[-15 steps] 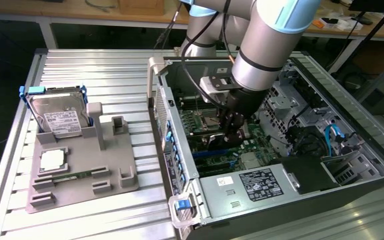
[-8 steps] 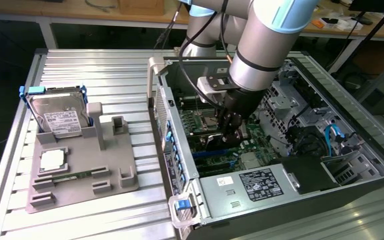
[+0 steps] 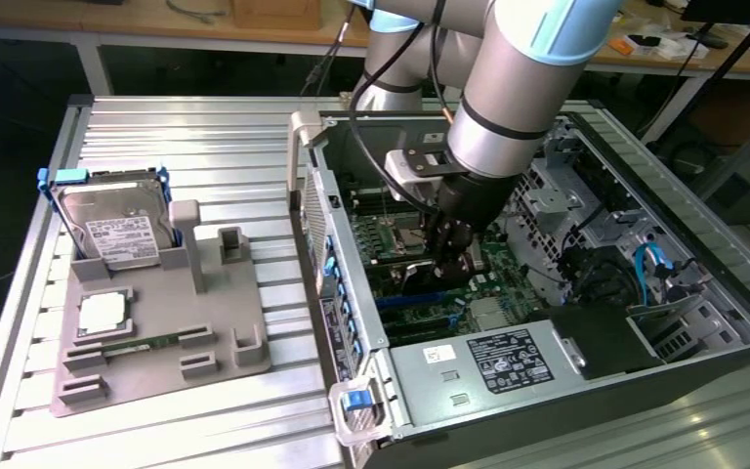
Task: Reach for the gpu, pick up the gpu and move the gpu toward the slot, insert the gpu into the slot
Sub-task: 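Insert the gpu into the slot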
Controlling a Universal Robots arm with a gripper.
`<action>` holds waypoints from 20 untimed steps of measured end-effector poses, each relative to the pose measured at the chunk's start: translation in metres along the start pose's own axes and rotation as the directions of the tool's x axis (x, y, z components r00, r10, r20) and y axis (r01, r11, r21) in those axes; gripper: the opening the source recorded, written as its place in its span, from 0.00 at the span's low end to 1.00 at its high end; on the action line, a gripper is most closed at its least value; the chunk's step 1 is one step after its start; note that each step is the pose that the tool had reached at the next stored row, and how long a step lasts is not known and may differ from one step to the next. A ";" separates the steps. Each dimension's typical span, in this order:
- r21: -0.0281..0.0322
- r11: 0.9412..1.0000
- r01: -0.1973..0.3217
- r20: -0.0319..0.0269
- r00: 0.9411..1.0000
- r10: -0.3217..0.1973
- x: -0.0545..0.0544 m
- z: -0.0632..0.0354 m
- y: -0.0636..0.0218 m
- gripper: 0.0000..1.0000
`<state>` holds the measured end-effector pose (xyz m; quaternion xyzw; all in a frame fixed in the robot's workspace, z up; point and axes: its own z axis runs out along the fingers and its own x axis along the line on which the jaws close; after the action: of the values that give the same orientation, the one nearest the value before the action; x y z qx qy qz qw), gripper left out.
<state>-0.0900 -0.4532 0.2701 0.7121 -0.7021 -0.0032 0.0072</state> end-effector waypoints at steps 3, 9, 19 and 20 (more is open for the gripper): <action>0.000 1.000 0.000 0.000 1.000 0.000 0.000 0.0000 -0.0009 0.27; 0.000 1.000 0.000 0.000 1.000 0.000 0.000 -0.0001 -0.0067 0.27; 0.000 1.000 -0.004 0.000 1.000 0.004 0.000 0.0000 -0.0049 0.27; 0.000 1.000 -0.004 0.000 1.000 0.004 0.000 0.0000 -0.0038 0.27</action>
<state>-0.0862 -0.4532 0.2700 0.7106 -0.7036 -0.0034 0.0071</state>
